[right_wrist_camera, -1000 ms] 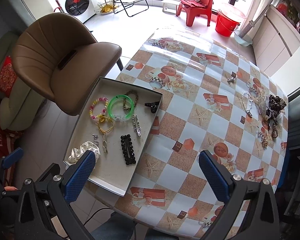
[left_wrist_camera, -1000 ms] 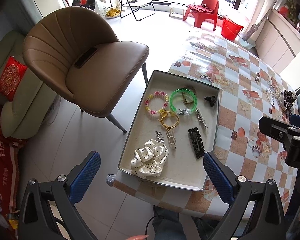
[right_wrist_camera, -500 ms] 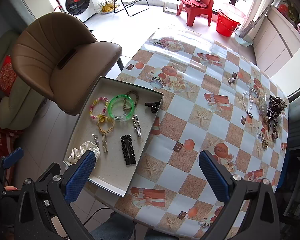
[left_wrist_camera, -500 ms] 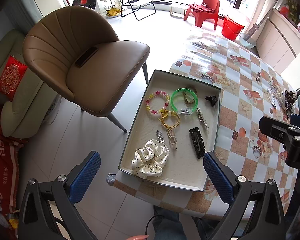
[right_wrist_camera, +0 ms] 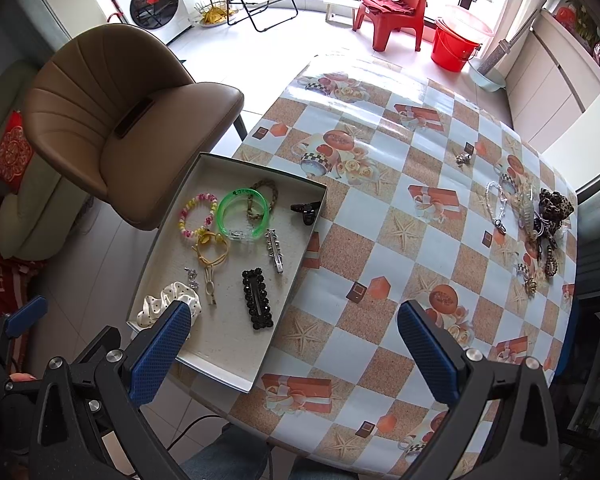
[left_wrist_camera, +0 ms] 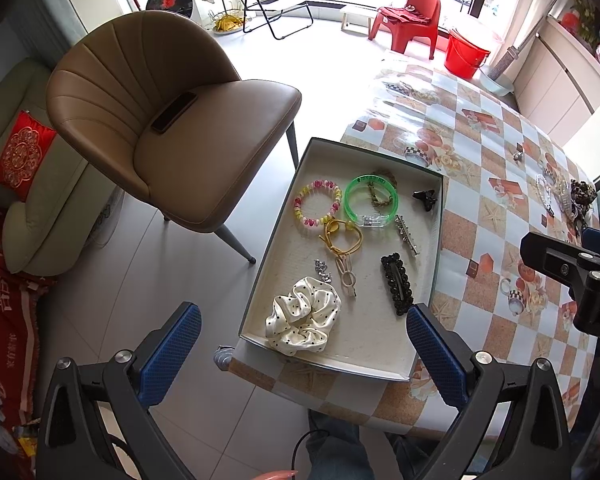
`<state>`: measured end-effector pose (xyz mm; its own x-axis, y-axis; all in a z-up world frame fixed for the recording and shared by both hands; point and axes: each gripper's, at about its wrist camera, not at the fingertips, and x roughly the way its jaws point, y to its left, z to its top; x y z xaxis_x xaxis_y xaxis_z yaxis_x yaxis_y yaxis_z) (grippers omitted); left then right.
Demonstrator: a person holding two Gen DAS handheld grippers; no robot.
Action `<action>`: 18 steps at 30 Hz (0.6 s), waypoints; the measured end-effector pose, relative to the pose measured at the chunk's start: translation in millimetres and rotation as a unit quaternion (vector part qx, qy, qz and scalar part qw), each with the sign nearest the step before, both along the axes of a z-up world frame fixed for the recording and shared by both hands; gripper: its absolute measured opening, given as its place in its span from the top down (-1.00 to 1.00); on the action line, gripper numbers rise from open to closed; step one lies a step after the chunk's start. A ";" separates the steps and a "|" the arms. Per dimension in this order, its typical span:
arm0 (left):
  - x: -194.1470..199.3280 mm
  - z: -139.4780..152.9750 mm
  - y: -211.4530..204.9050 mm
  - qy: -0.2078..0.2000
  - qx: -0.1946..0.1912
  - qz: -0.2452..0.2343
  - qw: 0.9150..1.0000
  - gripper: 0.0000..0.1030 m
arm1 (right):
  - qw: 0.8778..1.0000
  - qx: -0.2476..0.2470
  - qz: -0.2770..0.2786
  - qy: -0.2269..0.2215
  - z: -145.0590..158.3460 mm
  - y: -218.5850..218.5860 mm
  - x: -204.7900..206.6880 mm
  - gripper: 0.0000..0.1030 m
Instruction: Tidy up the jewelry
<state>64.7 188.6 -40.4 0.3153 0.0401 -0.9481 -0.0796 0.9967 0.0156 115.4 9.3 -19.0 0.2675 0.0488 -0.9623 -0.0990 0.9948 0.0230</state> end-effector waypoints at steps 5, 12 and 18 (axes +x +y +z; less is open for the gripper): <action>1.5 0.7 -0.4 0.000 0.000 -0.002 1.000 -1.00 | 1.000 0.000 -0.001 0.000 0.3 1.3 0.3 -0.99; -0.8 -2.4 2.6 0.001 0.000 -0.001 1.000 -1.00 | 1.000 0.000 0.000 0.000 0.3 1.1 -0.3 -0.99; -0.8 -1.9 1.8 0.001 0.001 0.000 1.000 -1.00 | 1.000 -0.001 -0.001 0.000 0.5 1.3 -0.4 -0.99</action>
